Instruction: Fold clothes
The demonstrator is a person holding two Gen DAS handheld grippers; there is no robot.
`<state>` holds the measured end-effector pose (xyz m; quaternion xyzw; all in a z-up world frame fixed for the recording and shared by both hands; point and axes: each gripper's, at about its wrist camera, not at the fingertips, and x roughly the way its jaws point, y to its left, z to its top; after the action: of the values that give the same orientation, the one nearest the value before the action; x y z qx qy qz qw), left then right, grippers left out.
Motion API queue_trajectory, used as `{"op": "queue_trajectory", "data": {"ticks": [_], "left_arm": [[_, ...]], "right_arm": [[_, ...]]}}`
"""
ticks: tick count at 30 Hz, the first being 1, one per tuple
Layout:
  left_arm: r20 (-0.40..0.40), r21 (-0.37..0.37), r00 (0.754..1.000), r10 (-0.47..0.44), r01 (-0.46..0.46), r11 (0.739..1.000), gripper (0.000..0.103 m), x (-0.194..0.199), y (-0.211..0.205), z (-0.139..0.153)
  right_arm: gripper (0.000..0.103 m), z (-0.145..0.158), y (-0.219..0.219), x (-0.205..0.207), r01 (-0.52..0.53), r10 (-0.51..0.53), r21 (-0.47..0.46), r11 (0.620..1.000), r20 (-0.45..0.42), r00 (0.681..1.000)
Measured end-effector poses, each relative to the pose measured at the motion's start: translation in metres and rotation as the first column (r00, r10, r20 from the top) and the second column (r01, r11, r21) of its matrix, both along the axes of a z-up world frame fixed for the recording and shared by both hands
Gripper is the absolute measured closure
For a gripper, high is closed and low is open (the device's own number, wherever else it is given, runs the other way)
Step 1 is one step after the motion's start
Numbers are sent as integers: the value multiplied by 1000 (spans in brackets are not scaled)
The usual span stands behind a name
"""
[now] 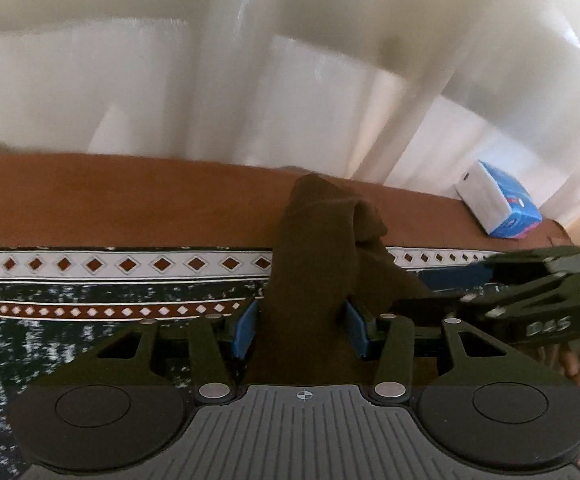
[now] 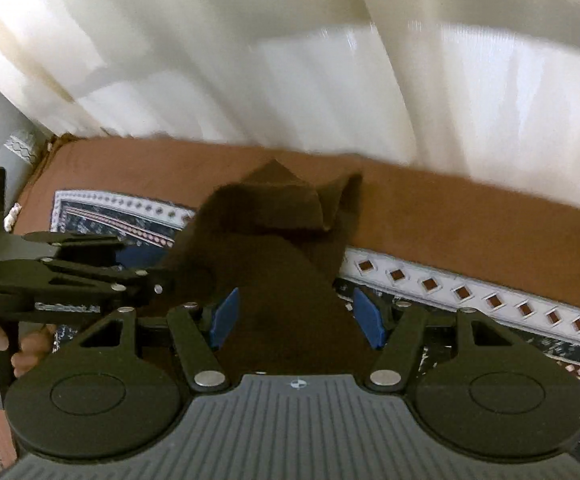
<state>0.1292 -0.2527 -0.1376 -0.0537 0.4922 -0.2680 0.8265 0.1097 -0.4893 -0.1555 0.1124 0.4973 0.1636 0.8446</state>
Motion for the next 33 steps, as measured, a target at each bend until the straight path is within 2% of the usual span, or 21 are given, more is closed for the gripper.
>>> {"op": "queue_trajectory", "data": {"ticks": [1,3,6,9,12,13,14,16,18,19,21,23,25,29,33], "left_arm": [[-13,-4,1000,3,-3,1000,101,1,-1,-1],[10,-17,1000,8,-8,1000,102,-1,-3,5],[113,-72,993,40,-32,997,103,-3,-9,31],[193,-116,978,75,-53,992,102,0,-21,49],[216,-72,974,75,-61,996,96,6,-42,42],[207,-42,975,78,-71,997,75,8,-48,33],[192,-14,978,84,-83,996,61,11,-51,26],[155,38,982,104,-111,993,55,16,-50,13],[127,63,984,125,-134,989,55,20,-45,6],[131,33,981,142,-147,989,51,20,-36,11],[153,-30,971,185,-183,983,41,21,-13,26],[159,-55,967,200,-193,980,40,26,6,37],[120,-48,979,167,-162,986,40,31,19,37],[23,6,998,64,-64,998,40,29,26,17],[-23,-8,999,43,-44,999,40,25,16,-2]], "right_arm": [[48,-5,0,4,-4,5,5,1000,-30,1000],[92,-8,-3,6,-25,28,39,999,-70,997],[94,16,-12,-6,-4,3,15,1000,47,999],[94,40,-28,-20,41,-44,25,999,171,984],[94,44,-44,-32,76,-86,54,996,213,973],[94,39,-48,-34,90,-97,43,995,201,975],[93,34,-50,-35,103,-106,30,994,188,976],[88,20,-52,-33,115,-113,-10,993,141,984],[75,7,-54,-29,111,-107,-42,993,86,990],[71,7,-55,-29,107,-102,-52,993,83,991],[57,13,-59,-30,110,-105,-38,993,115,988],[47,21,-65,-26,131,-128,-11,991,143,981],[46,19,-72,-12,176,-178,30,984,124,976],[46,9,-83,16,266,-274,119,957,60,960],[46,-18,-86,41,353,-351,115,929,-38,936]]}}
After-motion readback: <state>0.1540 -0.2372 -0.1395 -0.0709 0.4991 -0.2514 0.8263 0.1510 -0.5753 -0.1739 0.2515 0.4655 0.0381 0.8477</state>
